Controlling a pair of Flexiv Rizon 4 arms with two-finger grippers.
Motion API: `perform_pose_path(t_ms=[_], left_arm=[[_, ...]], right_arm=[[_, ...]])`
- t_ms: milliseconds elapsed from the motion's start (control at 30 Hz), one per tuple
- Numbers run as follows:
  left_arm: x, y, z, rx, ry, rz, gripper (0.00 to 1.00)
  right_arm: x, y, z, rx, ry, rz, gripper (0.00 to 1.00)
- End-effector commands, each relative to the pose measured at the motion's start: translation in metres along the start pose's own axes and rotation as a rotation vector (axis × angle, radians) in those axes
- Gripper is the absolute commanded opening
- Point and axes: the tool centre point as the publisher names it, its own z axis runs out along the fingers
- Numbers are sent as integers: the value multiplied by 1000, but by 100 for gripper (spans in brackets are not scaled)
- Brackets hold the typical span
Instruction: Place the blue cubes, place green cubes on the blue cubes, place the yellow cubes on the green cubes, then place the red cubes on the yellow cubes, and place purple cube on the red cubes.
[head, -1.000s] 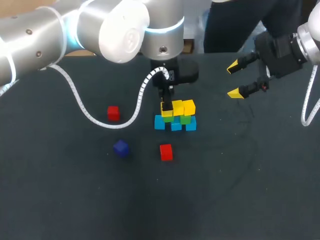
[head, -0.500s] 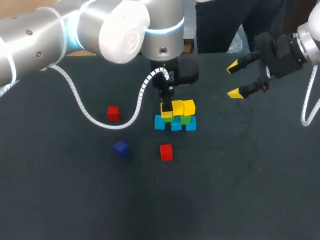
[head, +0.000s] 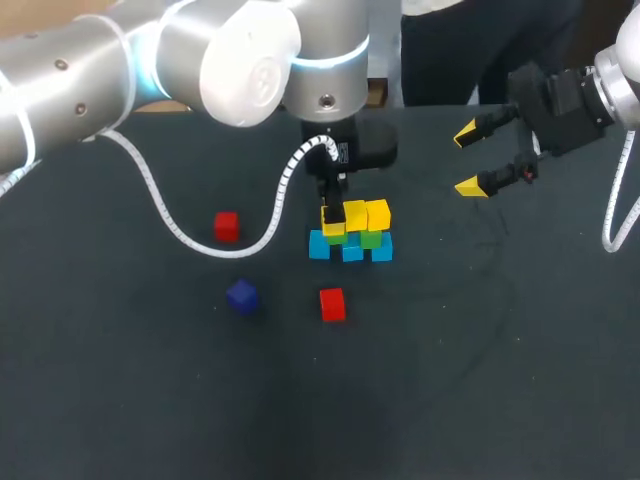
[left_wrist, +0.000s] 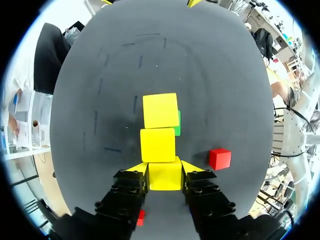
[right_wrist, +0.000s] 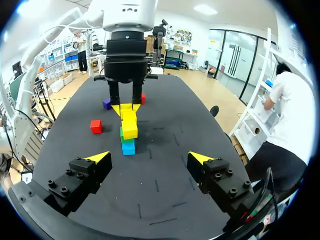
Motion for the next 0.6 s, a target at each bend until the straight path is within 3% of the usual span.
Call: perform_pose_path(t_ms=[33,267,333,367,400,600], left_arm=[[-2,3,0,7,3,3,0],[-3,4,1,15,-2,5,1],[-4,3,2,24,-3,-3,42],[-4,3,2,28,-4,-11,89],[-4,2,3,34,-14,-19,100],[-2,2,3,37,-23,-31,100]], right_arm=[[0,0,0,0,-1,-1,100],[0,0,0,0,-1,-1,100],[0,0,0,0,-1,-1,100],[0,0,0,0,-1,-1,100],[0,0,0,0,-1,-1,100],[0,0,0,0,-1,-1,100]])
